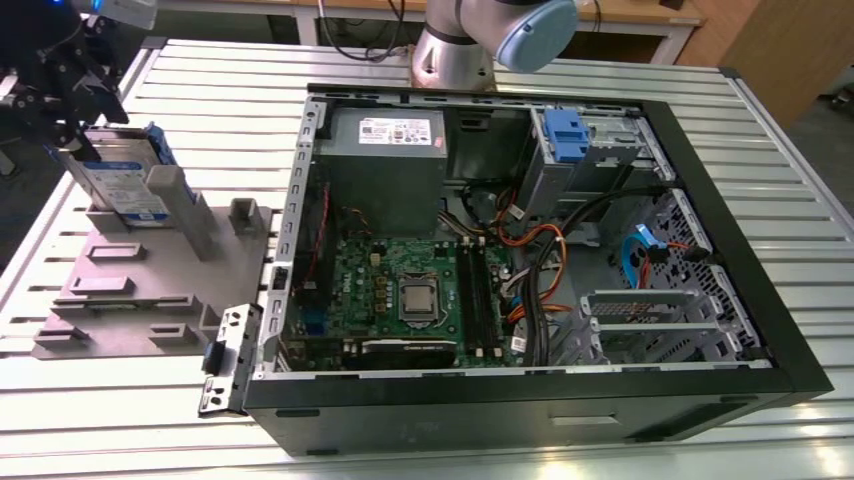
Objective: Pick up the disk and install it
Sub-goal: 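Pick up the disk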
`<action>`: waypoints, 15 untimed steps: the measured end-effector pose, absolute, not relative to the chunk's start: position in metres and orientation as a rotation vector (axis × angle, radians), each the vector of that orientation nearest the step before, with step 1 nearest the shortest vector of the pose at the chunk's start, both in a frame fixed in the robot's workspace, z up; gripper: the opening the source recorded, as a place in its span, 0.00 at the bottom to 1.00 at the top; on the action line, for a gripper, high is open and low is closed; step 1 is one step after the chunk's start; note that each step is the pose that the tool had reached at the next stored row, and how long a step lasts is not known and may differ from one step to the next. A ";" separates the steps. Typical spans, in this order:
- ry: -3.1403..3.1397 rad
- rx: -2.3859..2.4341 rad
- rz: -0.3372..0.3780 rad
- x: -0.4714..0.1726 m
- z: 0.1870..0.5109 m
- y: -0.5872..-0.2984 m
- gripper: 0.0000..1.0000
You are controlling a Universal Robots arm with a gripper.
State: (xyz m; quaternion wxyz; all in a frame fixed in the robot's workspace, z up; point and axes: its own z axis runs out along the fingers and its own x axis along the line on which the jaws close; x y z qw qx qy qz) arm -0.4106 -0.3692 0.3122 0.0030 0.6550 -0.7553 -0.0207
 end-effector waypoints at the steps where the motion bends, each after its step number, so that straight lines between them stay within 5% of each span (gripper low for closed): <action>1: -2.369 2.054 -0.065 -0.411 0.312 -0.369 0.65; 15: -2.306 2.126 -0.061 -0.411 0.300 -0.368 0.65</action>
